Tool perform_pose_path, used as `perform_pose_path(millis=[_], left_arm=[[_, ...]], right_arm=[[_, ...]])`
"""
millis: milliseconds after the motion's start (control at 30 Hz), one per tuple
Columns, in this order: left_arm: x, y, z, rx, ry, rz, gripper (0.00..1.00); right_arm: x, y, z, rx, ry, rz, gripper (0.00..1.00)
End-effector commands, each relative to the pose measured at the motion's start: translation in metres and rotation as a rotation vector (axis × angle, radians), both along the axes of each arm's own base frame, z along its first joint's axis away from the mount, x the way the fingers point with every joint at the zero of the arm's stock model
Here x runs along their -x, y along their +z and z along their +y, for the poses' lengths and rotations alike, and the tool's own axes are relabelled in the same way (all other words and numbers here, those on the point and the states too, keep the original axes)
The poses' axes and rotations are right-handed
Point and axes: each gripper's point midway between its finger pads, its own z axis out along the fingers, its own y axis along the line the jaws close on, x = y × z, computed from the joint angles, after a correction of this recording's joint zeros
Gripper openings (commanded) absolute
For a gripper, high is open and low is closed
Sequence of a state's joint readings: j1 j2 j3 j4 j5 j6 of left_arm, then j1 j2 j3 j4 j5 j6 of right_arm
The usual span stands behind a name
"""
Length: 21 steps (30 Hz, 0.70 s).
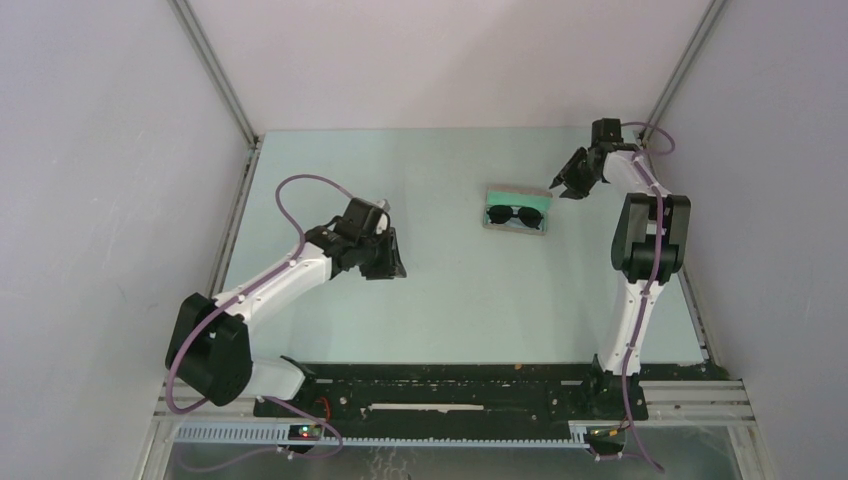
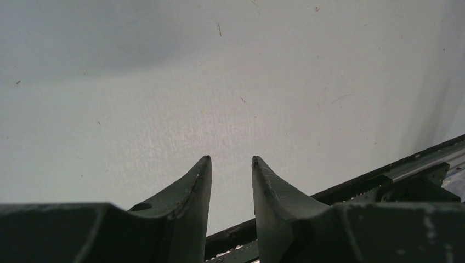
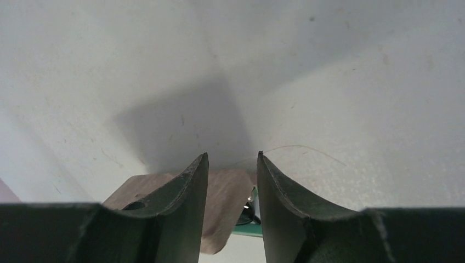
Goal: Organize the sunglasses
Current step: Adjust the sunglasses case at the center of the board.
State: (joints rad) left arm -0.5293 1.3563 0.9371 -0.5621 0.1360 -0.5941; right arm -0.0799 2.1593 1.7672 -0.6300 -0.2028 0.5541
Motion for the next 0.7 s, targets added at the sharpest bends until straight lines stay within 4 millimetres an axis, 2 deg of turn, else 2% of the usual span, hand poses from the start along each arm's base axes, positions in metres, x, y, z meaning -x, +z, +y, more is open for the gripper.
perform_pose_path(millis=[0, 200, 367, 467, 667], left_arm=[[-0.006, 0.012, -0.01, 0.026, -0.024, -0.035, 0.38], [-0.006, 0.012, -0.012, 0.026, -0.024, -0.033, 0.38], [-0.006, 0.012, -0.013, 0.027, -0.021, -0.032, 0.38], [-0.008, 0.014, -0.017, 0.046, -0.012, -0.038, 0.38], [-0.014, 0.02, -0.023, 0.073, -0.007, -0.052, 0.38]], right_arm=[[0.001, -0.011, -0.002, -0.089, -0.017, 0.034, 0.46], [0.009, -0.036, 0.013, -0.176, 0.028, 0.091, 0.45], [0.025, -0.047, 0.029, -0.229, 0.051, 0.099, 0.45], [0.042, -0.053, 0.036, -0.241, 0.053, 0.115, 0.45], [0.079, -0.049, 0.049, -0.235, 0.064, 0.122, 0.44]])
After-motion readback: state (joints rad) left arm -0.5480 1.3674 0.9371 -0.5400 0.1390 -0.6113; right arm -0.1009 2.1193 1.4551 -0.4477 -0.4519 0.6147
